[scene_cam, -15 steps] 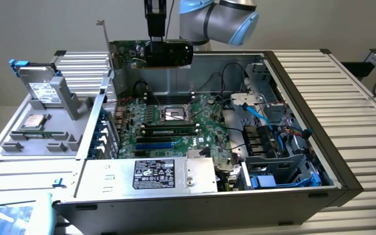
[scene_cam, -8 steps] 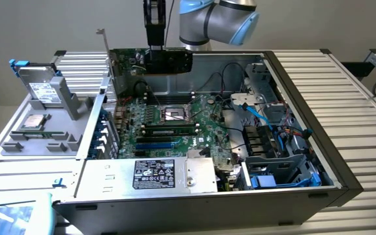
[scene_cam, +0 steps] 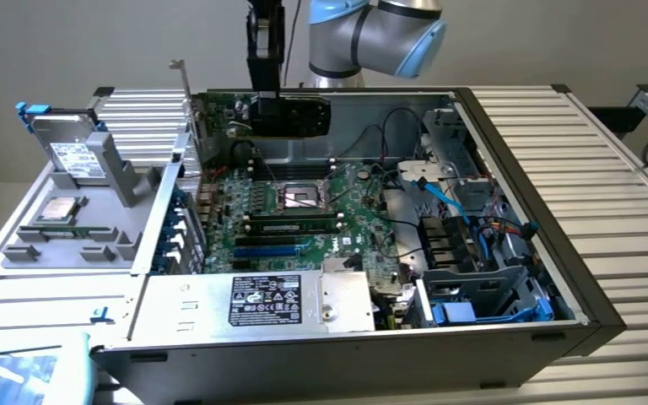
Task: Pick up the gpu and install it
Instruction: 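Insert the gpu into the slot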
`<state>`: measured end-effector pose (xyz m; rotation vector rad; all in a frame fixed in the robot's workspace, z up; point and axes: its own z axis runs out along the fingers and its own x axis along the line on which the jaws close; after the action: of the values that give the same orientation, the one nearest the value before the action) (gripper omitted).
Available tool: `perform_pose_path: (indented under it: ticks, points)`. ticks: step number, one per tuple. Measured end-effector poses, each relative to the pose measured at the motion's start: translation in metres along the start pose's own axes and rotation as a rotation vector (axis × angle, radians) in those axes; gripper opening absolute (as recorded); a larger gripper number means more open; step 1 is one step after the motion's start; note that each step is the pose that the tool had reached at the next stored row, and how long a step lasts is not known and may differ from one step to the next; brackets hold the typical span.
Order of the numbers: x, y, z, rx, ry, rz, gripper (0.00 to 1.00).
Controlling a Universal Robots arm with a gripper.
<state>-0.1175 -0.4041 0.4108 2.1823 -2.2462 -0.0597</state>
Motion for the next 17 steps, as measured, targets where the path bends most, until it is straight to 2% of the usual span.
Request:
perform_pose_path:
  ticks: [10,17]
  points:
    - [0.021,-0.0011,0.0136,0.0004,-0.0017,0.014,0.27]
    - [0.024,-0.0015,0.0201,0.0004,-0.0028,0.022,0.27]
